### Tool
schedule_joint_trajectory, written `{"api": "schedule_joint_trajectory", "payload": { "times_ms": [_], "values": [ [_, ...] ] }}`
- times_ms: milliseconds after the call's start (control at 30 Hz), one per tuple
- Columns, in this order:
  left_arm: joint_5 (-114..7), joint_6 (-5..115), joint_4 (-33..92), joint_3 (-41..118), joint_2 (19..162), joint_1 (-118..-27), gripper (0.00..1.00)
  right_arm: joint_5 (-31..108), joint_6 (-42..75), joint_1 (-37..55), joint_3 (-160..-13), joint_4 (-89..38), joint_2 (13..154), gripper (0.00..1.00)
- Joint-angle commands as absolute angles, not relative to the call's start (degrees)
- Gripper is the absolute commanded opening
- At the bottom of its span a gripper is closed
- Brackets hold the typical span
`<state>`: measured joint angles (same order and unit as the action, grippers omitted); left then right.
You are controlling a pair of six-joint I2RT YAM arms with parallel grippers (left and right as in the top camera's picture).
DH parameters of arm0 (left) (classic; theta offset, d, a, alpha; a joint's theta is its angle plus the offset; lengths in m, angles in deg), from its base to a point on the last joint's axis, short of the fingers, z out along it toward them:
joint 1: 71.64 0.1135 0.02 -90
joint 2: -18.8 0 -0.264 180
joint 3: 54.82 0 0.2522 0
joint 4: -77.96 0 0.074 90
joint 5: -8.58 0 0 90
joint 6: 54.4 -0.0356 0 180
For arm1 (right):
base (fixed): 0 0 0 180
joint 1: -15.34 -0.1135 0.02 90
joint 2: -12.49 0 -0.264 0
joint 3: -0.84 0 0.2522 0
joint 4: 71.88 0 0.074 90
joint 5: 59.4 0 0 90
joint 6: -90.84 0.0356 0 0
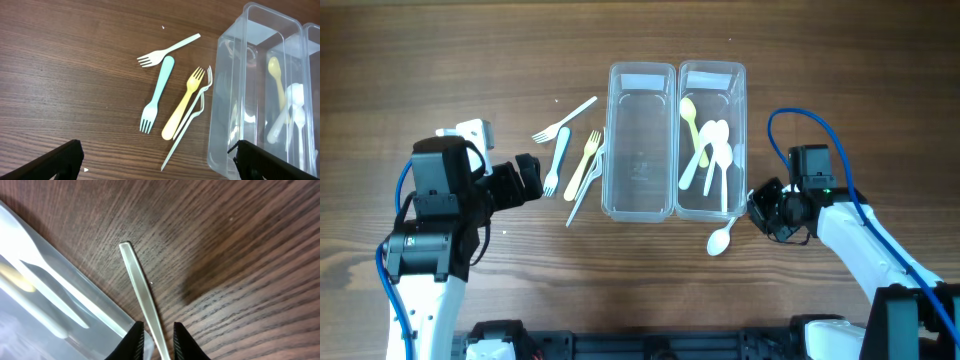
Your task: Pack container
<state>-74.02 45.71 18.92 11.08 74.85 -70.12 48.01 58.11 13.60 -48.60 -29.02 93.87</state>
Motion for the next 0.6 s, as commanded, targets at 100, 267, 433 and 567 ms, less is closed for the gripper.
{"api": "schedule_joint_trajectory", "payload": {
  "times_ms": [100,267,433,567],
  "values": [
    [-73.10,45.01,18.84,12.31,74.85,-69.88,1.00,50.43,59.53,13.25,-48.01,-32.45,97.57,0.17],
    [-73.10,45.01,18.20,12.31,74.85,-69.88,1.00,52.64,59.34,13.25,-48.03,-35.57,102.81,0.13],
    [-73.10,45.01,18.01,12.31,74.85,-69.88,1.00,54.65,58.62,13.25,-48.01,-37.76,104.17,0.11],
    [-73.10,45.01,17.63,12.31,74.85,-69.88,1.00,53.93,59.47,13.32,-48.01,-37.76,104.17,0.08]
  ]
}}
